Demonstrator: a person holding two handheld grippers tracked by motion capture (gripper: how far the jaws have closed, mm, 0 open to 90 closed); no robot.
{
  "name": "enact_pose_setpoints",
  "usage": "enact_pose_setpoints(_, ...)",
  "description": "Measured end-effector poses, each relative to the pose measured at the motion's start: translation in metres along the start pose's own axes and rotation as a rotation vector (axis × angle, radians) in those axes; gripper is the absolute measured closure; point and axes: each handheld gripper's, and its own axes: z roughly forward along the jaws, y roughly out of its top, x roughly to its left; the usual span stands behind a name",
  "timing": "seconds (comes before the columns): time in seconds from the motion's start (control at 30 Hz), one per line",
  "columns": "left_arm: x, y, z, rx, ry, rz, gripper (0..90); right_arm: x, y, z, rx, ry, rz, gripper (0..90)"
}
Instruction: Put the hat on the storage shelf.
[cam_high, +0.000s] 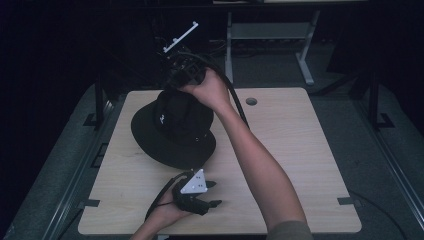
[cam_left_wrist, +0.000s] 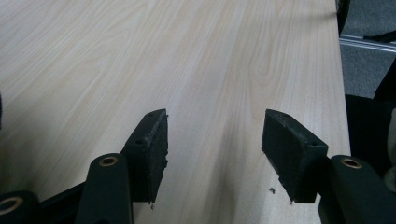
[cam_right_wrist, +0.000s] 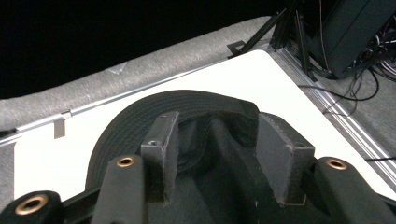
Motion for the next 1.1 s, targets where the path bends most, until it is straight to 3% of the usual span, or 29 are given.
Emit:
enact_pose_setpoints(0.3, 0.003, -0.002, -0.002, -0.006, 0.006, -0.023, 38.2, -0.008, -0.021, -0.015, -0.066, 0.037, 0.048, 43.1)
enact_pose_setpoints(0.63, 0.005, -0.004, -0.003, -0.004, 0.012, -0.036, 35.8, -0.014, -0.033, -0.025, -0.104, 0.055, 0.066, 38.3)
enact_pose_setpoints(1.1, 0.008, -0.005, -0.005, 0.000, 0.019, -0.050, 32.5, -0.024, -0.051, -0.040, -0.117, 0.046, 0.123, 34.5)
